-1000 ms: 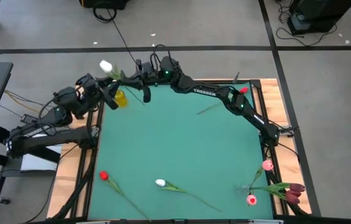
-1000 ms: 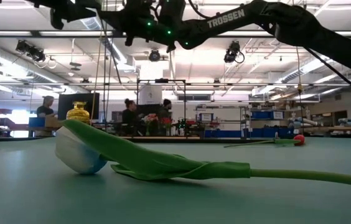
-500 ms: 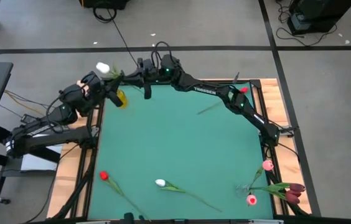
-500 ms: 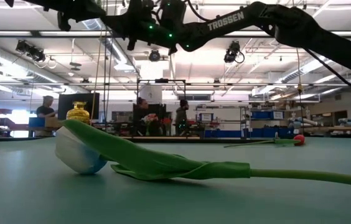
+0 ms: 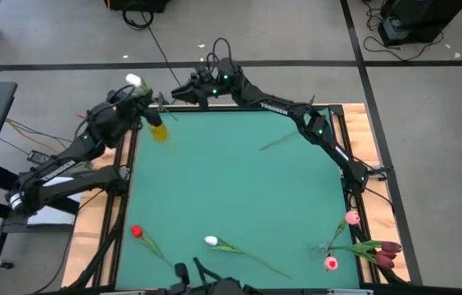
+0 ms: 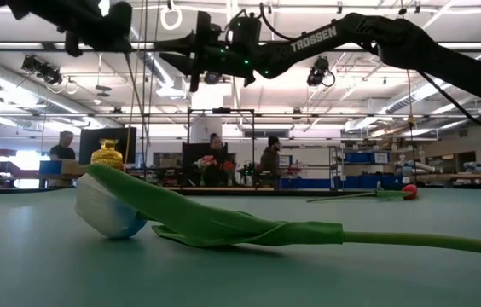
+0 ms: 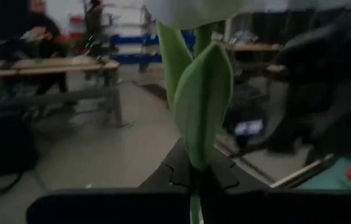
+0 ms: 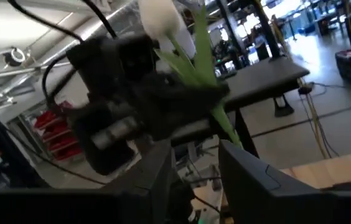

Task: Sort flowers into vase by color
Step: Put the top white tulip into the yellow vase

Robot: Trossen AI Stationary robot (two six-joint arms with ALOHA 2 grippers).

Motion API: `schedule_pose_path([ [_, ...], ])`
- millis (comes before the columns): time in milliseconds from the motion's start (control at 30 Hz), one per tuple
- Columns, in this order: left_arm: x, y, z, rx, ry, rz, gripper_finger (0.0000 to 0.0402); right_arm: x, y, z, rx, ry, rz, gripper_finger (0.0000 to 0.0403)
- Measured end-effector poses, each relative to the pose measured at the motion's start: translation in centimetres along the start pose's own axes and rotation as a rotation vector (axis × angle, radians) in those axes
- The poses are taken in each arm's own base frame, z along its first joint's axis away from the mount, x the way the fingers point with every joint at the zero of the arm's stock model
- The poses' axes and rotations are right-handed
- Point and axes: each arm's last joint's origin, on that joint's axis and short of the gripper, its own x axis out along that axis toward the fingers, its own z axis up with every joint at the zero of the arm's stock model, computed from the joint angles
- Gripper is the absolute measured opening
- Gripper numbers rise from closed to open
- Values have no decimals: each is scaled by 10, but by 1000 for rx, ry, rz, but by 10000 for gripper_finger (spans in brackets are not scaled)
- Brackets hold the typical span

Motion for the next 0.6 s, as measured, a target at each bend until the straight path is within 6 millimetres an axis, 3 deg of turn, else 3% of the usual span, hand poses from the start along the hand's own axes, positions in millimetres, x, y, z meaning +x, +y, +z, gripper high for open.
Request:
schedule_pose_path([
  [333,33,15,-17,-28,150,-14,10,-7,6,11,76,33,80,133],
  [600,35,27,23,134,197,30,9,-15,9,17,119,116,65,132],
])
